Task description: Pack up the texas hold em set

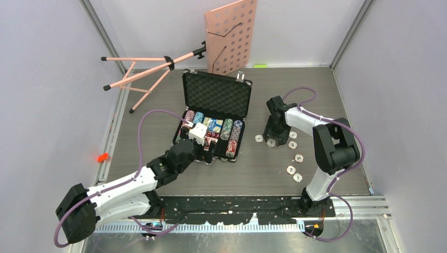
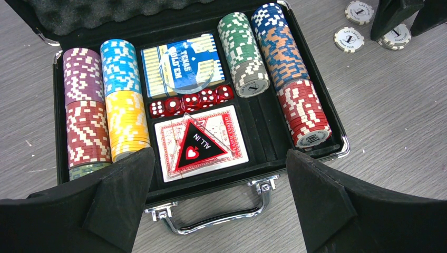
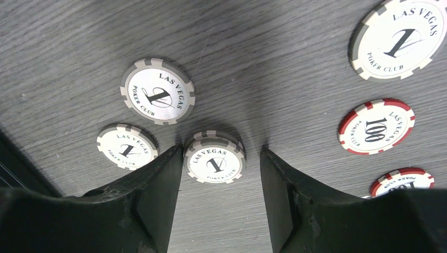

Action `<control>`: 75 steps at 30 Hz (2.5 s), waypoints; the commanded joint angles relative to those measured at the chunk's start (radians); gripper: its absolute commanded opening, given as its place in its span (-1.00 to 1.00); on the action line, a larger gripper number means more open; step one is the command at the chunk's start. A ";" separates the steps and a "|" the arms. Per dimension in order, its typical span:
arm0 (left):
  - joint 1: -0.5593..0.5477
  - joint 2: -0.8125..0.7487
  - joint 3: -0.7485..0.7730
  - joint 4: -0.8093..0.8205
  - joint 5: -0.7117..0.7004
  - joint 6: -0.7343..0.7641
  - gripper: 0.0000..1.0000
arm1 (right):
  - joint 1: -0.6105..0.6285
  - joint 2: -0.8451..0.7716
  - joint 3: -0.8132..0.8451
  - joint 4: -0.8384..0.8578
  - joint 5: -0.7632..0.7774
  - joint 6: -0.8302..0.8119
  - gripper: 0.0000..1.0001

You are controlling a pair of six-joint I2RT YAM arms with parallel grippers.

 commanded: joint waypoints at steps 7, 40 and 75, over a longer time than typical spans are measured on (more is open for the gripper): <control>0.004 0.004 0.011 0.038 -0.003 0.008 0.99 | 0.048 0.080 -0.004 -0.047 0.068 -0.023 0.24; 0.000 0.122 0.115 0.090 0.254 -0.346 0.99 | 0.053 -0.258 0.038 -0.220 -0.174 0.058 -0.29; -0.171 0.707 0.367 0.661 0.233 -0.768 -0.04 | 0.055 -0.528 -0.029 -0.158 -0.351 0.318 -0.33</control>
